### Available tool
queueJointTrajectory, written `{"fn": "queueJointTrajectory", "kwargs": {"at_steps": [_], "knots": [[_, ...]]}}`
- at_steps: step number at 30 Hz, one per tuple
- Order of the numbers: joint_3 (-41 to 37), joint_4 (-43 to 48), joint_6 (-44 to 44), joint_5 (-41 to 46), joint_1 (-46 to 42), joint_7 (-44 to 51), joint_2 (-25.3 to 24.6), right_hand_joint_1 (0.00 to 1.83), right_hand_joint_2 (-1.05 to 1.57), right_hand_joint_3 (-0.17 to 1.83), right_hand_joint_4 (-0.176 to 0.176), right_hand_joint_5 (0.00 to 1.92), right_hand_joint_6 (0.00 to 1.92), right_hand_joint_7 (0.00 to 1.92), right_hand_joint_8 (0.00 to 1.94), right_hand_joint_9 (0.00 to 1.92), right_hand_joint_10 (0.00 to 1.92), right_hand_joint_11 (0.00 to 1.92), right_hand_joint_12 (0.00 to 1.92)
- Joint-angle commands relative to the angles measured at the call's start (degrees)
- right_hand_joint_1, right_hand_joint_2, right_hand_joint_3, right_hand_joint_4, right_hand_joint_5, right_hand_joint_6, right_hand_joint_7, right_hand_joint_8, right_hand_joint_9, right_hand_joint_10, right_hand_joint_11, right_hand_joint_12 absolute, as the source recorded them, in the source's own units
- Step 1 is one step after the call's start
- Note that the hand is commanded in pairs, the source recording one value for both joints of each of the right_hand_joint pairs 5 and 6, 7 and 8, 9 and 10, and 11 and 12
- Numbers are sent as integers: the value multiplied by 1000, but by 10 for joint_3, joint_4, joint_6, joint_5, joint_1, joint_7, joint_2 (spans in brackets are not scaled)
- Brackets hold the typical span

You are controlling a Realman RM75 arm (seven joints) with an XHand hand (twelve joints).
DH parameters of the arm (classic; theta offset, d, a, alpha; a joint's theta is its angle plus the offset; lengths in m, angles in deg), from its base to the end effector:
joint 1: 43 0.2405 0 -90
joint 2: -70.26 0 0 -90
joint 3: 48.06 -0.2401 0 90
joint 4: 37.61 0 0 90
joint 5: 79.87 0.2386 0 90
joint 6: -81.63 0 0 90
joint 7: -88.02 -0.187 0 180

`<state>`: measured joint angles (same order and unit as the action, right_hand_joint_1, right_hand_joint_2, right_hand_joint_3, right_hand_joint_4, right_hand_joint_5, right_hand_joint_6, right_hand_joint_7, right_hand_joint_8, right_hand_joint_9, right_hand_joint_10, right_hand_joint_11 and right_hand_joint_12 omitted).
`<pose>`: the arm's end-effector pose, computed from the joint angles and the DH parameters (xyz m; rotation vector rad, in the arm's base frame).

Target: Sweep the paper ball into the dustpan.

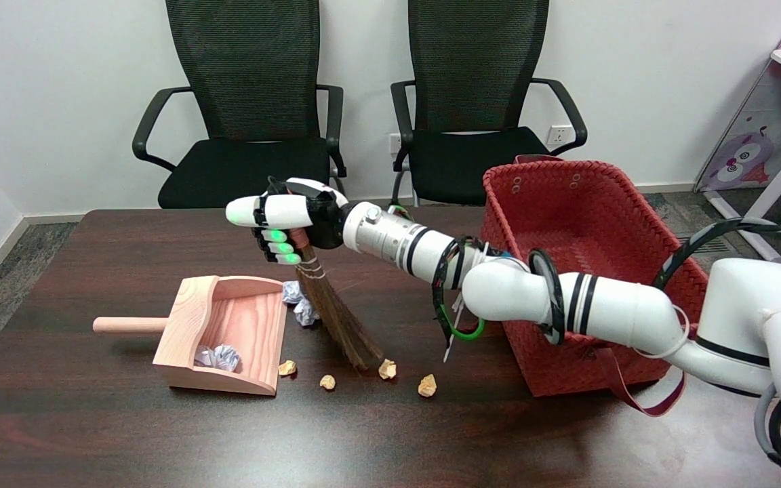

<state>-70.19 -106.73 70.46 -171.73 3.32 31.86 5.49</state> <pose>-0.2151 -0.4892 0.0880 1.5852 -1.6445 0.8090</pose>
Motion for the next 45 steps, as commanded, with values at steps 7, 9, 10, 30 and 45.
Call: {"fn": "queueJointTrajectory", "kwargs": {"at_steps": [7, 9, 10, 30, 45], "knots": [[-47, 3, -3, 163, -22, -30, -65, 985, 1571, 700, -5, 1920, 1920, 1920, 1920, 1920, 1920, 1920, 1920], [-53, 13, -3, 170, -18, -34, -77, 988, 1571, 701, -5, 1920, 1920, 1920, 1920, 1920, 1920, 1920, 1920], [-59, 18, -4, 171, -16, -35, -85, 988, 1571, 702, -6, 1920, 1920, 1920, 1920, 1920, 1920, 1920, 1920], [-133, -41, -36, 201, -28, -30, -51, 984, 1571, 783, -7, 1920, 1920, 1920, 1920, 1920, 1920, 1920, 1920], [-100, -1, -153, -10, -5, -6, -17, 993, 1571, 941, -4, 1920, 1920, 1920, 1920, 1920, 1920, 1920, 1920]]}}
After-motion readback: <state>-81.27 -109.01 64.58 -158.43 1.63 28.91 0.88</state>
